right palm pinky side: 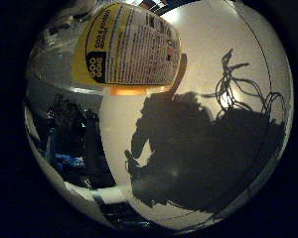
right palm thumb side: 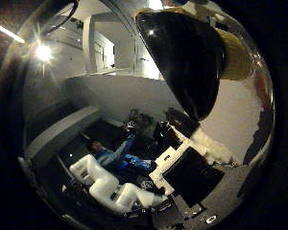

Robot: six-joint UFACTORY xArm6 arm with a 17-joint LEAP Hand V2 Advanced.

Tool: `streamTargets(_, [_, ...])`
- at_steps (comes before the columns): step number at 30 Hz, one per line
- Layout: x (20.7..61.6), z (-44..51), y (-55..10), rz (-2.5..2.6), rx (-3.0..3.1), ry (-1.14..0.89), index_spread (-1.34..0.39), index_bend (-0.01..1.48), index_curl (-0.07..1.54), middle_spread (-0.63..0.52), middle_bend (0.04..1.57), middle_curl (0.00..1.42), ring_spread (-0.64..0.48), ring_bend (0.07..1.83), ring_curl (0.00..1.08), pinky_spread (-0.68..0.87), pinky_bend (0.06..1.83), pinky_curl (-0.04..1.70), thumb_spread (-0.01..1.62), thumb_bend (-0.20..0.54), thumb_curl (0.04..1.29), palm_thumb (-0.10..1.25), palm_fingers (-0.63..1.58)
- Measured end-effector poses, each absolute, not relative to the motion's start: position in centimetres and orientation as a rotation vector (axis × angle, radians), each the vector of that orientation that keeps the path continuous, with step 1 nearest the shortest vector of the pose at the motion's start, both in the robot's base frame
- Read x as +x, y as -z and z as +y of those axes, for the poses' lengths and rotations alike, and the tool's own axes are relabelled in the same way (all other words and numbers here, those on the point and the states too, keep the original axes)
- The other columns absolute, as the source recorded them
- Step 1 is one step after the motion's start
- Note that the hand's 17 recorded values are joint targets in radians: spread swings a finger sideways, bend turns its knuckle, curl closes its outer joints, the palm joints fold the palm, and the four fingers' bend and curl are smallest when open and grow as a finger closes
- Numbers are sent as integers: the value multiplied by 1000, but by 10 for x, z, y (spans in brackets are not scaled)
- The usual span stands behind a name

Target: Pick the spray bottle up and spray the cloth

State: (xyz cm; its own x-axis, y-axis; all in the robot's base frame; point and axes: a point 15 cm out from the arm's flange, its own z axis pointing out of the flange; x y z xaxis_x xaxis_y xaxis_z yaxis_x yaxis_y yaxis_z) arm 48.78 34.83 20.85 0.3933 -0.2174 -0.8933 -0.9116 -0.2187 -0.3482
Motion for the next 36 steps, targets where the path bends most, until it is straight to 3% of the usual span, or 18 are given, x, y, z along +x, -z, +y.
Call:
streamTargets(10, [481, 347, -196, 1032, -1702, -956, -441, 353, 492, -83, 564, 427, -172, 979, 403, 185, 721, 543, 1013, -24, 457, 749, 348])
streamTargets(36, [495, 340, -146, 1078, -1840, -970, -365, 267, 451, -36, 447, 405, -42, 739, 325, 450, 611, 350, 1047, -25, 420, 705, 356])
